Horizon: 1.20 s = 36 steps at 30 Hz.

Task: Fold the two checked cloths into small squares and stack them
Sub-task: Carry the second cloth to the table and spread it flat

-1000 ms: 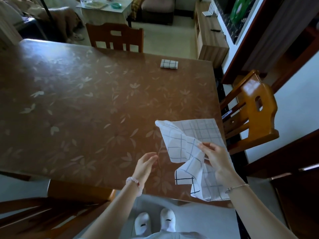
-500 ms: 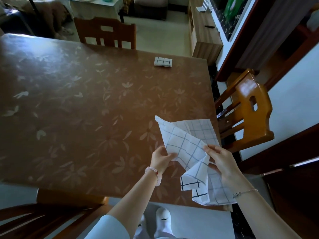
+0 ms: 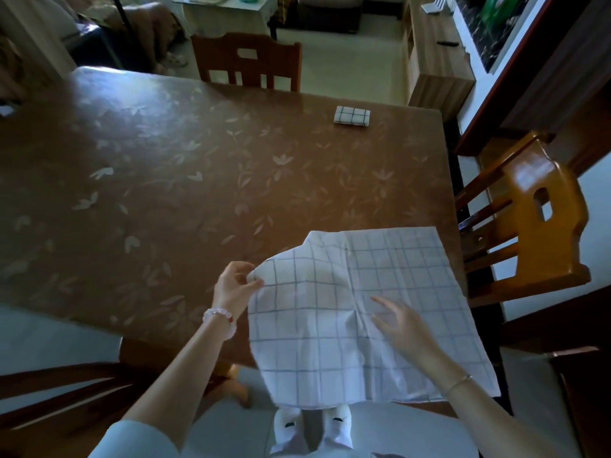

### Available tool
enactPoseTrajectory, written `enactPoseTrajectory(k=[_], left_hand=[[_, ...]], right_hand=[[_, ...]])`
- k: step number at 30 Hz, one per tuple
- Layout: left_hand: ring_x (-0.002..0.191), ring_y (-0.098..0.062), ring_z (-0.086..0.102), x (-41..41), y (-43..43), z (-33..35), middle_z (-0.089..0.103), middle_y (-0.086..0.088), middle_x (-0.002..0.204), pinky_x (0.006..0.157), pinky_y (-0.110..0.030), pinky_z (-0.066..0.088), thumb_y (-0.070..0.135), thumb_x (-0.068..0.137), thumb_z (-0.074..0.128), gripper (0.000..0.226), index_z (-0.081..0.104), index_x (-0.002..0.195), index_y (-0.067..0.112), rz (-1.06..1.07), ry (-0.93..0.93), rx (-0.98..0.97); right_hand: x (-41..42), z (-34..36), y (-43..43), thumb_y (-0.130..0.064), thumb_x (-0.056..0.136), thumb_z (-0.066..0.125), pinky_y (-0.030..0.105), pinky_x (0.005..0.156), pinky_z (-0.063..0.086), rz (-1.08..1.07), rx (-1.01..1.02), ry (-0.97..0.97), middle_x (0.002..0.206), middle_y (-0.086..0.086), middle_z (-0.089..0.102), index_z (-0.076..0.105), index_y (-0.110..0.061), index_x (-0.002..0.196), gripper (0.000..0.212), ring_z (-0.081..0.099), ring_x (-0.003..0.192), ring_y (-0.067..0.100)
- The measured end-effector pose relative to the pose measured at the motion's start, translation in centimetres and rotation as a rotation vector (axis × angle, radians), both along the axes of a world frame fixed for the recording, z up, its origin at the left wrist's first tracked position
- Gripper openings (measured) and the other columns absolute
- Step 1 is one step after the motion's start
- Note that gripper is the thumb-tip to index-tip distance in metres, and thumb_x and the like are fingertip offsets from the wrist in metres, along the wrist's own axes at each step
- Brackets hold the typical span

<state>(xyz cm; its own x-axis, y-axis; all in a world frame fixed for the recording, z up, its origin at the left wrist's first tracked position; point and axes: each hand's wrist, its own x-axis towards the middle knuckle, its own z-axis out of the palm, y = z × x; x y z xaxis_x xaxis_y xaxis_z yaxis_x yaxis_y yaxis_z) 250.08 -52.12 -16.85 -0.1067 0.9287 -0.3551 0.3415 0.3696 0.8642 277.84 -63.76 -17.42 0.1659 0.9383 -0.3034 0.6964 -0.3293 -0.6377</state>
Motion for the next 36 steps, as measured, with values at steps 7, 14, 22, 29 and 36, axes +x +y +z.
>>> enactPoseTrajectory(k=[7, 14, 22, 29, 36], left_hand=[[0.093, -0.021, 0.057, -2.9, 1.9, 0.1, 0.063, -0.012, 0.109, 0.082, -0.028, 0.046, 0.006, 0.081, 0.068, 0.039, 0.056, 0.118, 0.007, 0.09, 0.31, 0.181], [0.12, -0.033, 0.05, -0.5, -2.1, -3.5, 0.056, -0.015, 0.127, 0.101, -0.046, 0.038, 0.013, 0.085, 0.044, 0.034, 0.057, 0.116, 0.008, -0.476, 0.831, 0.642], [0.14, -0.02, -0.022, 2.8, -6.9, -7.8, -0.023, 0.013, 0.148, 0.108, -0.037, -0.023, 0.065, 0.082, -0.006, 0.068, -0.014, 0.142, 0.033, -0.922, 0.861, 0.299], [0.135, -0.018, -0.032, 3.1, -5.7, -6.8, -0.033, 0.01, 0.147, 0.107, -0.036, -0.028, 0.066, 0.069, -0.021, 0.078, -0.024, 0.138, 0.031, -1.048, 0.892, 0.261], [0.137, -0.013, -0.027, 3.5, -1.5, -6.5, -0.027, 0.013, 0.148, 0.114, -0.04, -0.014, 0.053, 0.096, 0.016, 0.062, -0.016, 0.144, 0.031, -1.116, 0.912, 0.256]], right_hand=[[-1.9, -3.5, -0.6, -0.043, 0.095, 0.029, 0.026, 0.115, 0.006, 0.304, -0.115, -0.286, 0.157, 0.0, 0.012, 0.024, -0.02, 0.147, 0.057, 0.01, 0.143, 0.015], [-2.0, -5.1, -1.6, -0.046, 0.095, 0.02, 0.03, 0.115, 0.007, 0.342, -0.1, -0.448, 0.157, -0.004, -0.001, 0.012, -0.026, 0.149, 0.057, 0.001, 0.145, 0.016], [-2.3, -5.0, -2.5, -0.041, 0.093, 0.029, 0.041, 0.109, 0.028, 0.315, -0.075, -0.53, 0.154, 0.002, 0.02, 0.025, -0.024, 0.146, 0.056, 0.024, 0.141, 0.024], [-3.4, -4.2, -1.1, -0.043, 0.094, 0.015, 0.041, 0.114, -0.002, 0.243, -0.023, -0.449, 0.151, -0.013, -0.011, -0.001, -0.032, 0.147, 0.057, -0.016, 0.137, 0.008], [-4.2, -6.4, 4.1, -0.055, 0.087, -0.004, 0.048, 0.113, 0.007, 0.206, 0.026, -0.467, 0.154, -0.009, 0.002, 0.012, -0.025, 0.148, 0.069, -0.001, 0.142, 0.012]])
